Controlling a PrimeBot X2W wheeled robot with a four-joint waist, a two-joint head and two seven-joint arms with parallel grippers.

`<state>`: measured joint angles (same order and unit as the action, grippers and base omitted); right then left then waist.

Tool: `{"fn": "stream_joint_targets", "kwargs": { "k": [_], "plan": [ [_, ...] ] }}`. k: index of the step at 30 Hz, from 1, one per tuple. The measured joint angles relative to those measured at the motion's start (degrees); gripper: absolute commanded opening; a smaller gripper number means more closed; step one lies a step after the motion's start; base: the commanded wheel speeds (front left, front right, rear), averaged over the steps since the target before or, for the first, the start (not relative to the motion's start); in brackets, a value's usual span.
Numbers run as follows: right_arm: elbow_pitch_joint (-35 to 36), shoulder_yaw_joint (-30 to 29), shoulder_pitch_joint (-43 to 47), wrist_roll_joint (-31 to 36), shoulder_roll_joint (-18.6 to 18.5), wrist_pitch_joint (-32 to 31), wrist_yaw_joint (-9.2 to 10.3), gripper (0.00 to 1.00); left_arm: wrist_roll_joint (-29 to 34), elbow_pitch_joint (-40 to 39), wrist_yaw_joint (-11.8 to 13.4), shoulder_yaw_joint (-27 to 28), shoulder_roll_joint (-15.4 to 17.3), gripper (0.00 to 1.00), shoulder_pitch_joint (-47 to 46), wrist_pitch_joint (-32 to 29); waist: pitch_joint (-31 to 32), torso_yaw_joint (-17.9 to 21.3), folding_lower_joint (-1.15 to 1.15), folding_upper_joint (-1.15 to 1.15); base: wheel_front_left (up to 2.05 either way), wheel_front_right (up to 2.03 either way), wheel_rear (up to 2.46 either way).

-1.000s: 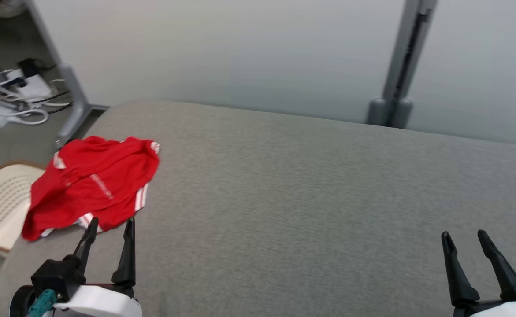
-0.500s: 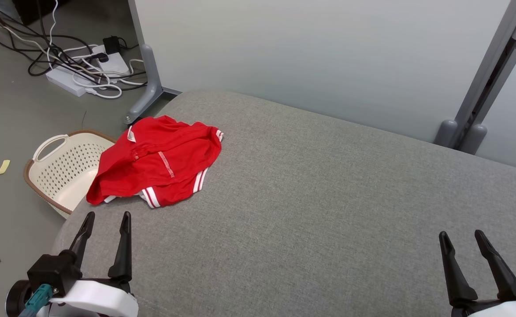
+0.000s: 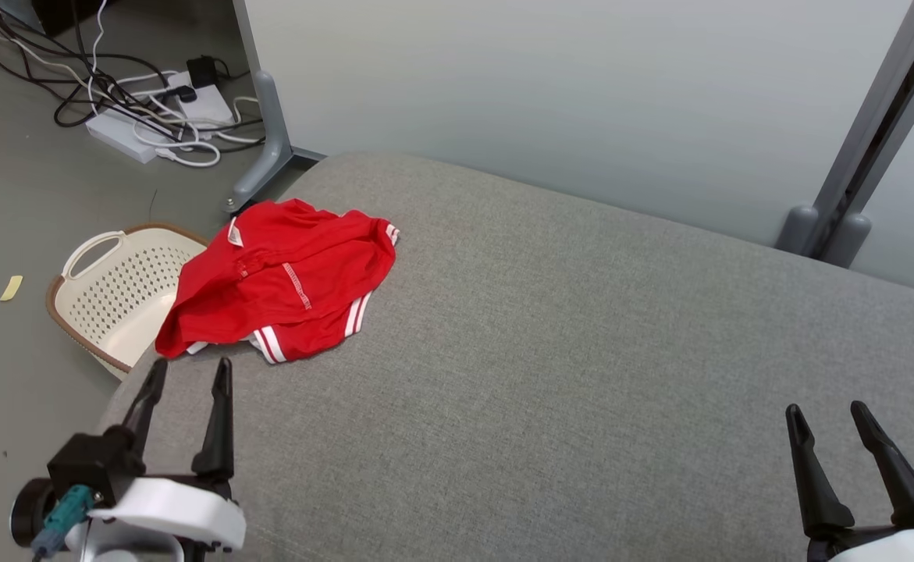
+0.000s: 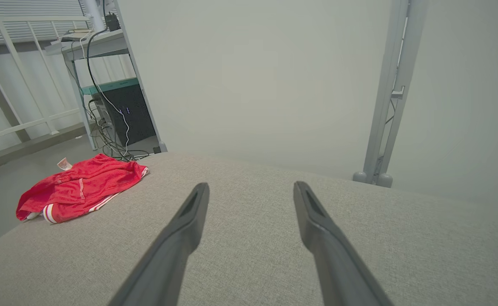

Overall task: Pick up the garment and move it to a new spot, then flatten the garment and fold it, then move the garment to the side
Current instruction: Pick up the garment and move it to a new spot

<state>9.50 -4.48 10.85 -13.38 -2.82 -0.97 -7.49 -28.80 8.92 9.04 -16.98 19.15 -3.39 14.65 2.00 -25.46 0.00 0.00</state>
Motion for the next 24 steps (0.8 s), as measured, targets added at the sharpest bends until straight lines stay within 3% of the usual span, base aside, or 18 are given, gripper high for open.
{"fn": "stream_joint_targets", "kwargs": {
  "k": [10,24],
  "plan": [
    [7.43,0.02,-4.44,5.60,-0.35,-5.79,0.00,1.00,-1.69,6.17,-2.92,1.79,-2.36,1.00,-10.68,0.26,-7.95,1.84,0.00,0.00,0.00,0.00,0.00],
    [13.90,-0.46,-10.00,7.91,-2.69,-9.98,0.00,1.00,-5.37,37.56,-13.41,2.59,-6.12,1.00,-30.47,0.00,-22.22,7.94,0.00,0.00,0.00,0.00,0.00]
  ]
}}
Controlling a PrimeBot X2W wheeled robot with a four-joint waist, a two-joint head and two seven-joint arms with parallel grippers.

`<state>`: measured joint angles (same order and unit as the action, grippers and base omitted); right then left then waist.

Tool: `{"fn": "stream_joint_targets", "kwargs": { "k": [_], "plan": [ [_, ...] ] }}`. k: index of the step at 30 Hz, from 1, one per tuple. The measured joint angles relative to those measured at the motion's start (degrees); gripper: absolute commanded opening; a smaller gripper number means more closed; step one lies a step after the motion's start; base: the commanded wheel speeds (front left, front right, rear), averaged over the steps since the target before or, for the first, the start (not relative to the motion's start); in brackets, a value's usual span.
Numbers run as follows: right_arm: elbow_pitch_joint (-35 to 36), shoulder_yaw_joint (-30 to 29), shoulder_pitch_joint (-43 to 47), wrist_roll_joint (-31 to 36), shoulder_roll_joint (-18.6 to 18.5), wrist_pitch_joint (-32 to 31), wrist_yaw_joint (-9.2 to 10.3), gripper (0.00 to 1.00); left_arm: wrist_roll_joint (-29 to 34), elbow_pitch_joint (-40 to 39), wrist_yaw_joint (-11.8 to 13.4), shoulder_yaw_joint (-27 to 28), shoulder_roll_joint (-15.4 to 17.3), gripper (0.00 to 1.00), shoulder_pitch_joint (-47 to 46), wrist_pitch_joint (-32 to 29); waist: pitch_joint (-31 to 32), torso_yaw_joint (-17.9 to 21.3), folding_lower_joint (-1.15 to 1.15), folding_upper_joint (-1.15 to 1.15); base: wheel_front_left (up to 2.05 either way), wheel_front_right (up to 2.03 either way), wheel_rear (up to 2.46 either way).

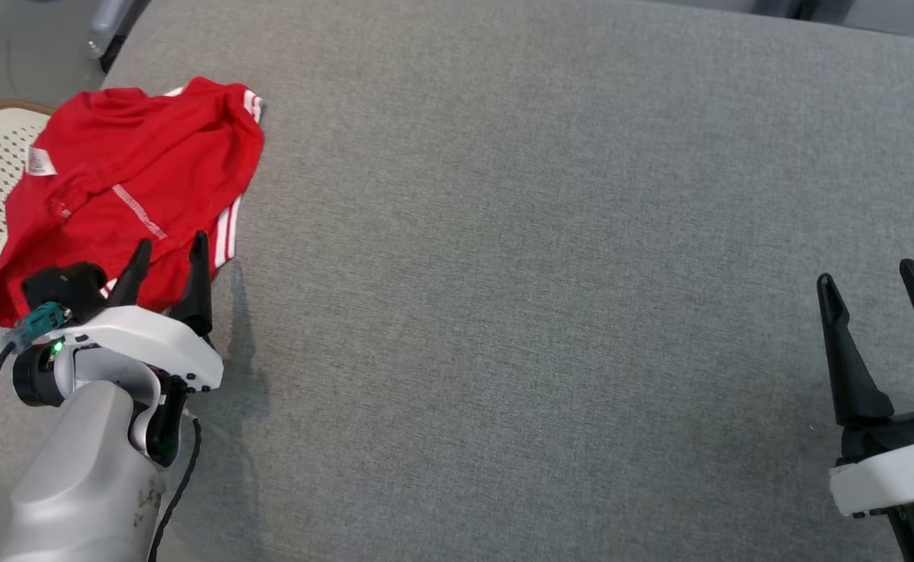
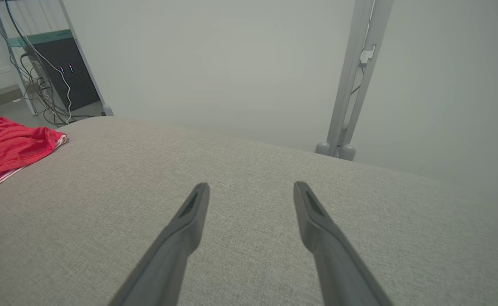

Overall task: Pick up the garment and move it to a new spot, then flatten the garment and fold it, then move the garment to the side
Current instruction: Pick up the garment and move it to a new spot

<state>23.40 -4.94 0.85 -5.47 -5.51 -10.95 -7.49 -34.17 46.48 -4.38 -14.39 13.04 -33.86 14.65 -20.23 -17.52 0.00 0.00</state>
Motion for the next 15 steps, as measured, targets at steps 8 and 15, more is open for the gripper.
{"fn": "stream_joint_targets", "kwargs": {
  "k": [8,15],
  "plan": [
    [0.42,0.09,-1.80,0.37,-0.02,-0.04,0.00,1.00,-1.98,16.03,-2.15,-1.38,-1.11,1.00,-7.20,-5.20,-4.12,2.86,0.00,0.00,0.00,0.00,0.00],
    [0.04,-0.43,-2.38,0.46,0.21,0.93,0.00,1.00,-2.38,20.54,-2.64,-2.14,-0.46,0.00,-10.07,-4.67,-4.89,4.60,0.00,0.00,0.00,0.00,0.00]
  ]
}}
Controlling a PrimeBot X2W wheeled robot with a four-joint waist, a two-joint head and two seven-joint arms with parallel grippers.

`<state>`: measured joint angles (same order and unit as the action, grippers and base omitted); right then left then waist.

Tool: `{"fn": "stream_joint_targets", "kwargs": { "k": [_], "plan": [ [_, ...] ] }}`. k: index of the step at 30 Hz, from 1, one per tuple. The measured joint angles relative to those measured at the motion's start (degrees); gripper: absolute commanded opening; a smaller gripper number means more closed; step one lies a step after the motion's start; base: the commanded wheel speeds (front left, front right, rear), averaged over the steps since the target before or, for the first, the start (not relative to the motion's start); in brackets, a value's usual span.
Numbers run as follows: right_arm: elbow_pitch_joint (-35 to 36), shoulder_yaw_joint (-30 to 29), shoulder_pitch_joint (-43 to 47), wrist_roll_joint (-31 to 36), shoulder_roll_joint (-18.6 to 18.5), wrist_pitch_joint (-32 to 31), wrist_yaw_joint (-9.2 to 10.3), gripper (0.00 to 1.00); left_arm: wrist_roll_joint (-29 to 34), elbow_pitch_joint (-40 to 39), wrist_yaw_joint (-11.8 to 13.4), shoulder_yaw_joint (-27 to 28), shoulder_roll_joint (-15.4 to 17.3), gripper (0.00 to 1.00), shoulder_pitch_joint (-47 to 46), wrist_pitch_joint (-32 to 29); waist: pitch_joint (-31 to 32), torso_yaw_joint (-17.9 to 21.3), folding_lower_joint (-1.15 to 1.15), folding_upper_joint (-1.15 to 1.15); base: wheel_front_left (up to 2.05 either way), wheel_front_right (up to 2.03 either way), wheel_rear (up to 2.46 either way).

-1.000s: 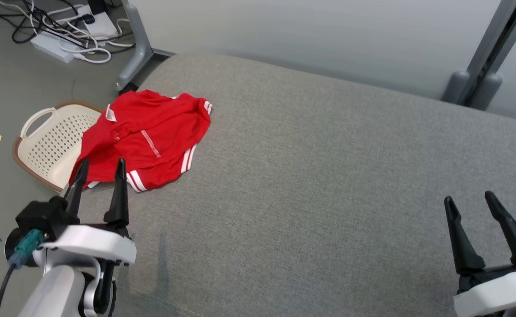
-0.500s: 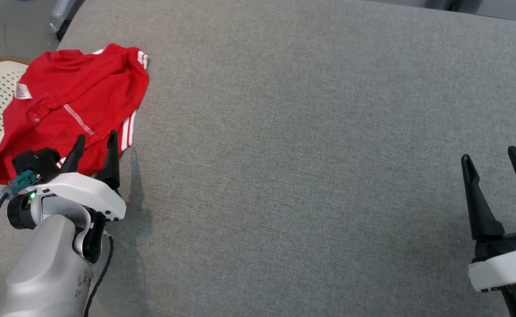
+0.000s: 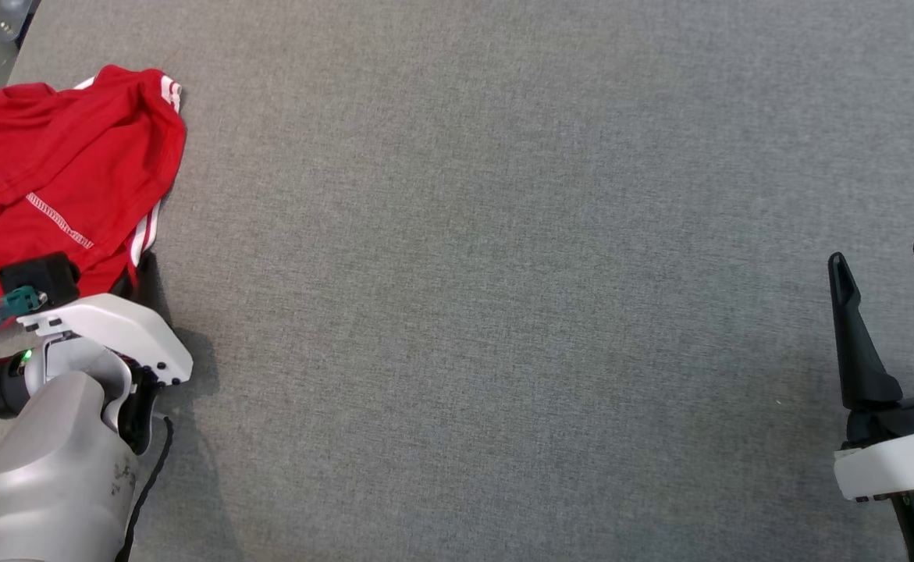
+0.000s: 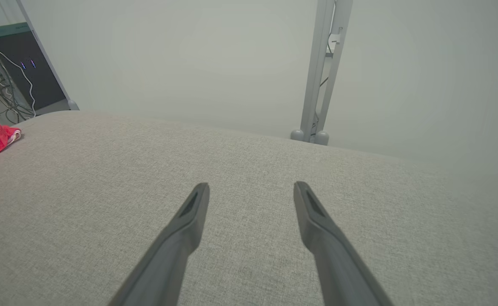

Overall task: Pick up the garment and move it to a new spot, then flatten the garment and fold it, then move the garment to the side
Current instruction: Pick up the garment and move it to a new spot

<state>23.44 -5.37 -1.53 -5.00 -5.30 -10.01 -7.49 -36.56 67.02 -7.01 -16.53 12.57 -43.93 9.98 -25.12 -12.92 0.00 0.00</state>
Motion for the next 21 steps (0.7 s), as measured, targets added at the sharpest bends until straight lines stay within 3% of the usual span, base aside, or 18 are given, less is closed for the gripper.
{"fn": "stream_joint_targets", "kwargs": {
  "k": [7,12,21],
  "plan": [
    [-2.93,-0.54,0.44,-1.25,1.02,3.00,0.00,1.00,1.65,-2.24,0.63,0.05,1.18,0.00,2.68,4.93,4.16,1.46,0.00,0.00,0.00,0.00,0.00],
    [-5.49,0.40,1.98,-1.97,1.45,5.30,0.00,1.00,5.03,-16.78,4.17,3.80,3.11,0.00,9.66,5.11,8.72,2.51,0.00,0.00,0.00,0.00,0.00],
    [-11.59,2.91,6.19,-4.41,1.79,9.64,0.00,1.00,8.96,-39.13,10.24,5.27,1.46,0.00,31.87,4.91,18.38,5.07,0.00,0.00,0.00,0.00,0.00]
  ]
}}
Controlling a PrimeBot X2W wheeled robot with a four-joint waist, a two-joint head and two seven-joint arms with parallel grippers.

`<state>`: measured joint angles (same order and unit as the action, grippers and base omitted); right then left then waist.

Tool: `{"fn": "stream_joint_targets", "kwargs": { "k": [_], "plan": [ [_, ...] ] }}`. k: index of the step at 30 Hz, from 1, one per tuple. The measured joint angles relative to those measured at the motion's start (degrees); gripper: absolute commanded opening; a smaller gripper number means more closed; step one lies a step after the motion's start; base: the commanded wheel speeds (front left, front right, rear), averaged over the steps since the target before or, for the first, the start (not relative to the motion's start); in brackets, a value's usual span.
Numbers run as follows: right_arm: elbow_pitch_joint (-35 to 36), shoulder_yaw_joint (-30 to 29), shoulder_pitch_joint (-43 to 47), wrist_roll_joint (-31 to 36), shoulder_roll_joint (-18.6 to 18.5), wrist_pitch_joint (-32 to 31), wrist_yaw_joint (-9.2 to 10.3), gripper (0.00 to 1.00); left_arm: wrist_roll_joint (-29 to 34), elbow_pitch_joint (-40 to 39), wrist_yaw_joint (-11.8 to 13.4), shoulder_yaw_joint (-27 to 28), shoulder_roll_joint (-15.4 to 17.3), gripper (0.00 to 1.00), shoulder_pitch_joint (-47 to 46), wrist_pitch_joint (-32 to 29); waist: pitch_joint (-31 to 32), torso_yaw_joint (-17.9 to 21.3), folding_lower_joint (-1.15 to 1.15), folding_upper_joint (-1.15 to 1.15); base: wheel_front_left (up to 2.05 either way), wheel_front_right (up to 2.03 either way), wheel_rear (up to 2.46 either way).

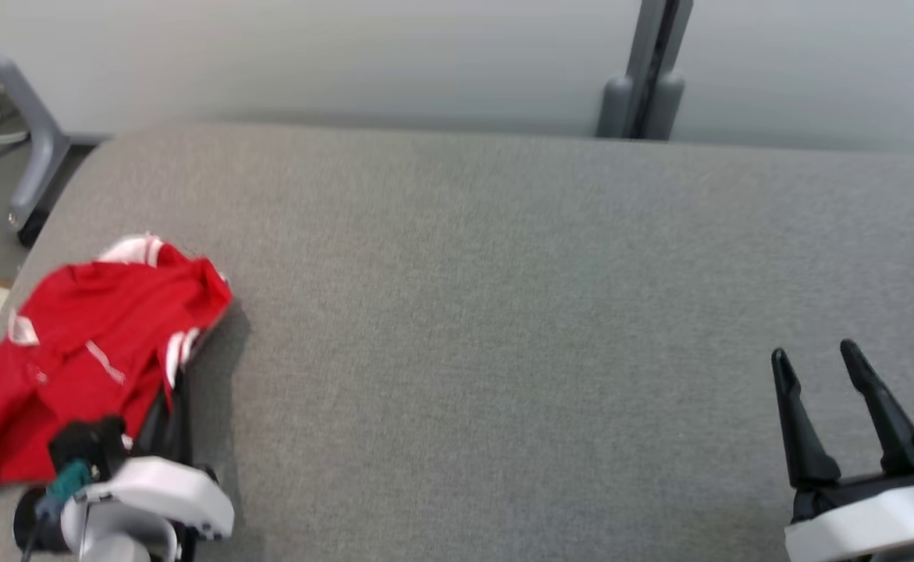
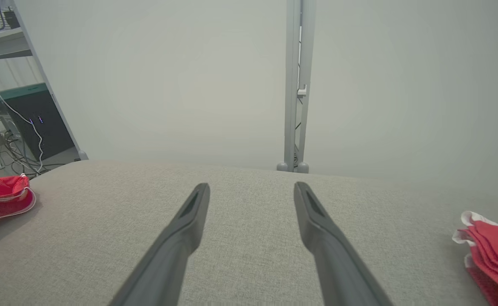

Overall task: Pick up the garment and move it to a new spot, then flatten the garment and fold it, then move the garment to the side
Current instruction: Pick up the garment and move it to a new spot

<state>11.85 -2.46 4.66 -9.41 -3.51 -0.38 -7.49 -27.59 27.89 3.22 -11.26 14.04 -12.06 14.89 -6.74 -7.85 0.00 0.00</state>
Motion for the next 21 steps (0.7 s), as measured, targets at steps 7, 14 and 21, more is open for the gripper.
{"fn": "stream_joint_targets", "kwargs": {
  "k": [7,14,21],
  "plan": [
    [-2.41,0.18,3.18,-0.91,0.08,1.30,0.00,1.00,0.21,-13.11,4.15,-0.73,1.11,0.00,11.38,-5.24,6.11,2.48,0.00,0.00,0.00,0.00,0.00],
    [-3.15,0.15,4.12,-1.65,0.13,1.52,0.00,1.00,0.26,-22.20,6.42,-1.52,1.21,0.00,16.63,-7.92,7.70,6.13,0.00,0.00,0.00,0.00,0.00],
    [-3.20,0.45,3.71,-2.25,0.22,1.77,0.00,1.00,0.98,-24.76,5.77,-3.72,0.67,0.00,14.60,-8.15,7.17,10.24,0.00,0.00,0.00,0.00,0.00]
  ]
}}
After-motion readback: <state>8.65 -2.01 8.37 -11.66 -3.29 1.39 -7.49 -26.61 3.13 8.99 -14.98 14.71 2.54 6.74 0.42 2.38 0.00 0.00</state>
